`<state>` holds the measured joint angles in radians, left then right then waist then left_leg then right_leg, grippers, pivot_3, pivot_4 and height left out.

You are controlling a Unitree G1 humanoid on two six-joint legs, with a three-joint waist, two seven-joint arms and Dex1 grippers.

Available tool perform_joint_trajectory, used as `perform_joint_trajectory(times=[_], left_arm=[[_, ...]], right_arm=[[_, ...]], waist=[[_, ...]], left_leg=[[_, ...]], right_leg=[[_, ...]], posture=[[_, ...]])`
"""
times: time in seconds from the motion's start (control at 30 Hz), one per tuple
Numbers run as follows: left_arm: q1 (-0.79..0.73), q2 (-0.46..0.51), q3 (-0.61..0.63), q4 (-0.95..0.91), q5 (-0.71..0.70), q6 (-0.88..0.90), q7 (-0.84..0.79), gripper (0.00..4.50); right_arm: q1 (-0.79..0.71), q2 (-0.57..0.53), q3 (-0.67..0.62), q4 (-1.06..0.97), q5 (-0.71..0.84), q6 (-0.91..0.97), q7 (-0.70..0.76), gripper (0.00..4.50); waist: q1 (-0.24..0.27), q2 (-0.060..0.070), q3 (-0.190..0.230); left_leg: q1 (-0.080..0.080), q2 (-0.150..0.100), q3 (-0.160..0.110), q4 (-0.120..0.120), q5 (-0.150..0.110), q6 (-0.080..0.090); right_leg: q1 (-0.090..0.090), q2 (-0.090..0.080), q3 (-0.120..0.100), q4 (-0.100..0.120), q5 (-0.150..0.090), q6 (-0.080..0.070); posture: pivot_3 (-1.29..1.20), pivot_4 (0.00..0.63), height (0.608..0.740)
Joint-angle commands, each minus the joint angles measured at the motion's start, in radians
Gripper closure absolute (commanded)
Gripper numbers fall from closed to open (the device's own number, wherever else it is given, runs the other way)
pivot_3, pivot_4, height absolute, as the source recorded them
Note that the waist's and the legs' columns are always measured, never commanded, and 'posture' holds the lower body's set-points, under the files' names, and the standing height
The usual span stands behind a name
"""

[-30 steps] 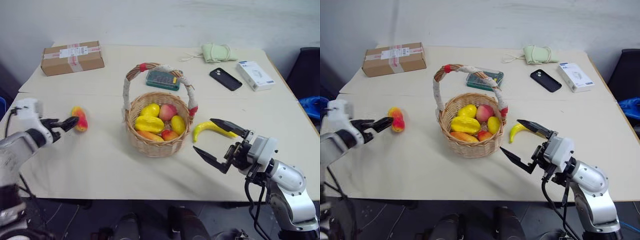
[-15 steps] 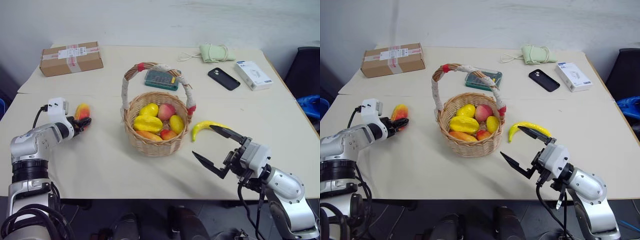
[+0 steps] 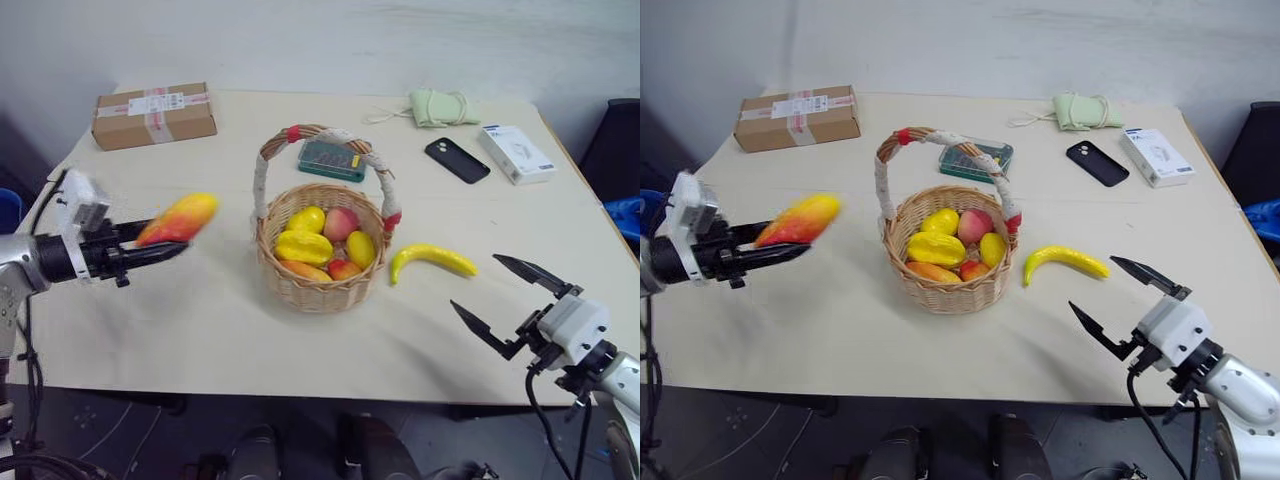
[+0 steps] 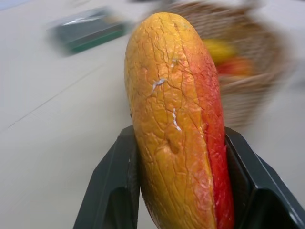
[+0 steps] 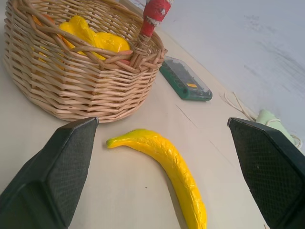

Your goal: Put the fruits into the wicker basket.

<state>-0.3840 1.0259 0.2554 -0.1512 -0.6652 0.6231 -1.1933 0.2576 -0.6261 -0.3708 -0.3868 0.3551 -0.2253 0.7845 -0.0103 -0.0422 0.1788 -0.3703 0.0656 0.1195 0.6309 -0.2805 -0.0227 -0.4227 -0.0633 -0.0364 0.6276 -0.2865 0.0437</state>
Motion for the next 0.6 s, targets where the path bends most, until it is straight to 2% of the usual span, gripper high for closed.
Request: perform_joint_trajectory(times=[0.03,0.13,0.23,0.3,0.4,0.5,0.53,0.6], left_arm=[[-0.084,-0.06,-0.165,-0.118,0.03,-0.019,-0.013,2.78],[-0.209,-0.184,-0.276,-0.068,0.125,-0.024,0.1,2.78],[-0.281,-0.263,-0.326,0.035,0.209,-0.063,0.16,2.78],[-0.315,-0.3,-0.342,0.095,0.234,-0.066,0.178,2.04],[-0.328,-0.318,-0.348,0.12,0.24,-0.102,0.134,1.15],[-0.326,-0.323,-0.288,0.128,0.191,-0.14,0.084,0.24],[-0.32,-0.318,-0.244,0.114,0.14,-0.127,0.059,0.03],[-0.305,-0.301,-0.167,0.102,0.089,-0.134,0.042,0.03]], right_arm=[[0.016,-0.003,-0.035,-0.085,0.044,0.043,-0.027,0.0],[-0.003,0.031,-0.027,-0.159,0.071,0.127,-0.115,0.0],[-0.011,0.029,-0.02,-0.203,0.072,0.182,-0.141,0.0],[0.02,0.022,-0.014,-0.225,0.067,0.2,-0.126,0.0],[0.073,0.022,-0.045,-0.233,0.066,0.2,-0.107,0.0],[0.137,0.032,-0.12,-0.202,0.078,0.183,-0.093,0.0],[0.174,0.035,-0.158,-0.178,0.081,0.164,-0.073,0.0],[0.243,0.043,-0.234,-0.125,0.094,0.132,-0.031,0.0]], waist=[[0.007,0.005,-0.001],[0.009,0.007,0.001],[0.002,0.007,0.001],[0.0,0.007,0.001],[0.0,0.007,0.001],[0.002,0.007,0.001],[0.003,0.007,0.001],[0.006,0.007,0.001]], left_leg=[[0.0,-0.001,0.0,0.0,0.002,0.003],[0.0,-0.002,0.001,0.003,0.003,0.006],[-0.001,-0.002,0.0,0.006,0.004,0.004],[0.0,-0.001,0.0,0.006,0.003,0.003],[0.0,0.0,0.0,0.005,0.002,0.001],[-0.001,0.0,0.002,0.005,0.001,0.001],[-0.001,0.0,0.004,0.005,0.001,0.001],[-0.001,0.0,0.004,0.006,0.0,0.002]], right_leg=[[0.0,0.0,0.001,0.0,0.0,0.0],[0.0,0.004,0.003,0.001,0.002,0.003],[0.0,0.008,0.005,0.001,0.002,0.003],[0.0,0.015,0.01,0.001,0.002,0.004],[-0.001,0.02,0.012,0.002,0.002,0.004],[-0.004,0.021,0.013,0.002,0.001,0.005],[-0.004,0.021,0.014,0.002,0.001,0.005],[-0.004,0.021,0.014,0.002,0.001,0.005]], posture=[[0.0,0.15,0.74],[0.0,0.15,0.74],[0.0,0.15,0.74],[0.0,0.15,0.74],[0.0,0.15,0.74],[0.0,0.15,0.74],[0.0,0.15,0.74],[0.0,0.15,0.74]])
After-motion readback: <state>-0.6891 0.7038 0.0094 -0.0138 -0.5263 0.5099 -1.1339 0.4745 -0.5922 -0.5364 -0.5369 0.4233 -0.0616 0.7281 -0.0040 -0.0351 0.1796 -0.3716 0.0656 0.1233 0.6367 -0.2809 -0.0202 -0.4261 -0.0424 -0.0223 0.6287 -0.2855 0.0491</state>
